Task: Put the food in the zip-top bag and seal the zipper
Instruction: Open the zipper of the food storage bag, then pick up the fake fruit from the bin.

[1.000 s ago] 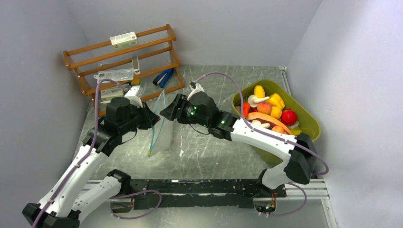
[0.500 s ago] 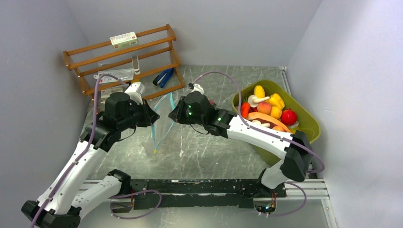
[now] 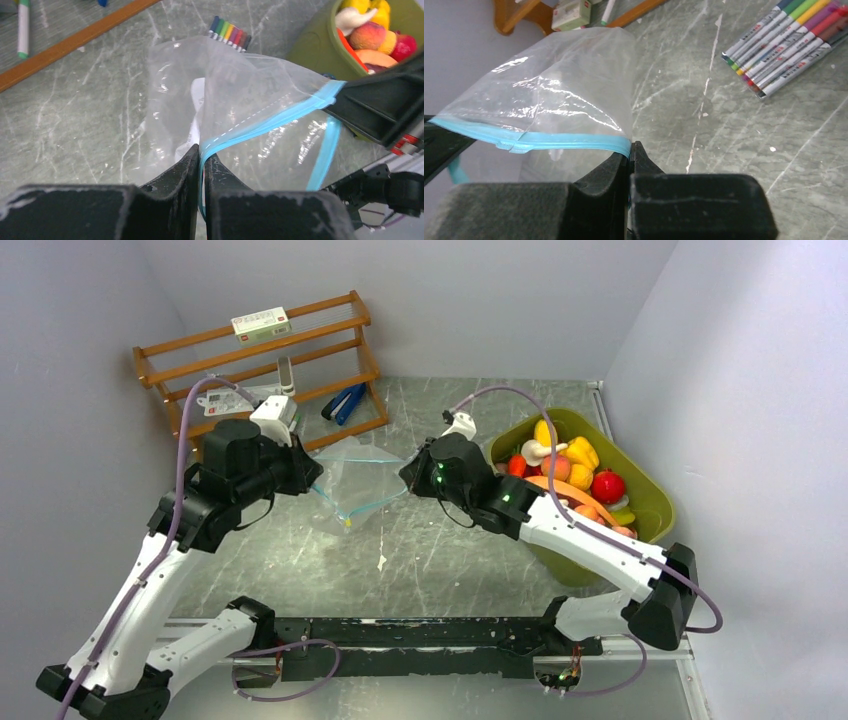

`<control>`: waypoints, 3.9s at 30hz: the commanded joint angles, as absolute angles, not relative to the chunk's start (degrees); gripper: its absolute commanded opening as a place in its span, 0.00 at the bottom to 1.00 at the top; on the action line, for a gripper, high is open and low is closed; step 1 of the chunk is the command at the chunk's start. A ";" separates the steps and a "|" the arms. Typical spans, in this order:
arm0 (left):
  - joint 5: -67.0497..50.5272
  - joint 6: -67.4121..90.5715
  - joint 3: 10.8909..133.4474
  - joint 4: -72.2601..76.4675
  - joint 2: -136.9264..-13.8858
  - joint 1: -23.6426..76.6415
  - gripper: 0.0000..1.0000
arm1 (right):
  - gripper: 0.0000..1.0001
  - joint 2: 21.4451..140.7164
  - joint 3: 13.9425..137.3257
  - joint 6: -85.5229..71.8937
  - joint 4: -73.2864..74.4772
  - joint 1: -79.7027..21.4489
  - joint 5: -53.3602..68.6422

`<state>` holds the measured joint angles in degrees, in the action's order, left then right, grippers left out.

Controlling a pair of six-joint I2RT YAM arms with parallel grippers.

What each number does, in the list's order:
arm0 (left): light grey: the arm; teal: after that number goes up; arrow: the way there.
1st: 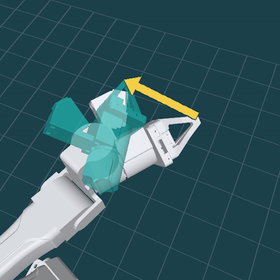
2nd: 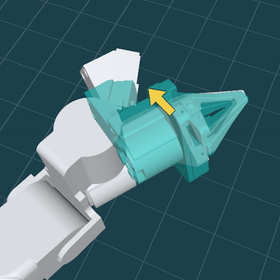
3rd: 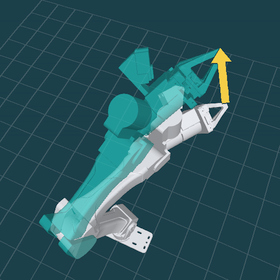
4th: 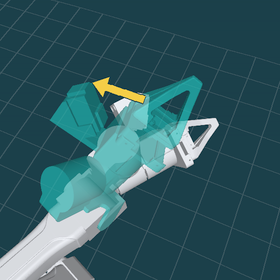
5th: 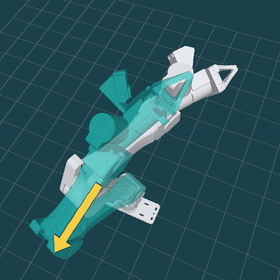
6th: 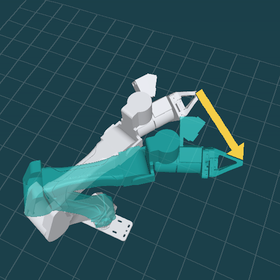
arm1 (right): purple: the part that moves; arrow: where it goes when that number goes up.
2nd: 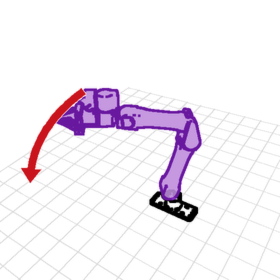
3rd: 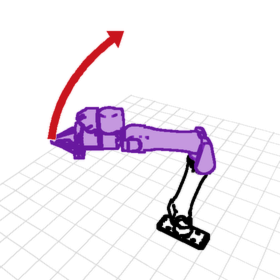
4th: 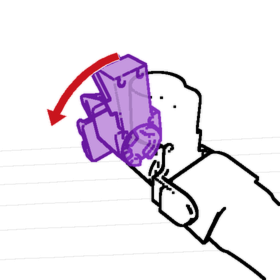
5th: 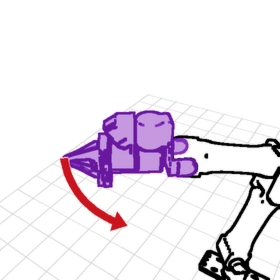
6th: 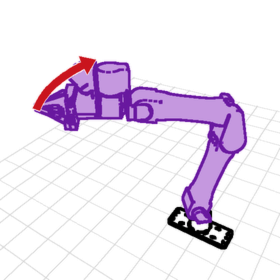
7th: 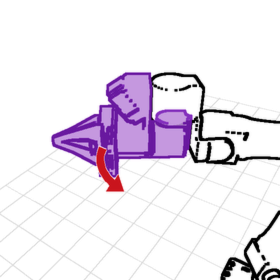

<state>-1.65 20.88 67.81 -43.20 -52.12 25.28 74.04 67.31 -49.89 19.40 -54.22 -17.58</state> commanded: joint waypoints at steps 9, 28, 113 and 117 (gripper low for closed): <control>-12.36 18.83 58.26 -33.21 -49.24 24.97 0.07 | 0.06 75.88 63.96 -41.36 12.38 -53.37 -6.44; -2.80 18.04 58.92 -35.25 -50.40 24.99 0.07 | 0.99 73.02 63.21 -42.32 8.97 -53.40 -2.55; -8.26 9.03 40.91 -20.39 -35.85 24.96 0.07 | 0.50 97.76 77.30 -1.75 21.89 -8.20 -27.91; -8.70 9.01 40.96 -20.30 -36.09 24.96 0.07 | 0.44 97.46 76.98 -1.14 21.80 -8.24 -28.71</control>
<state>-7.84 9.61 40.51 -22.06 -36.36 25.21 98.19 76.16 -2.07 23.14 -8.36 -27.38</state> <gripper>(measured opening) 0.071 0.522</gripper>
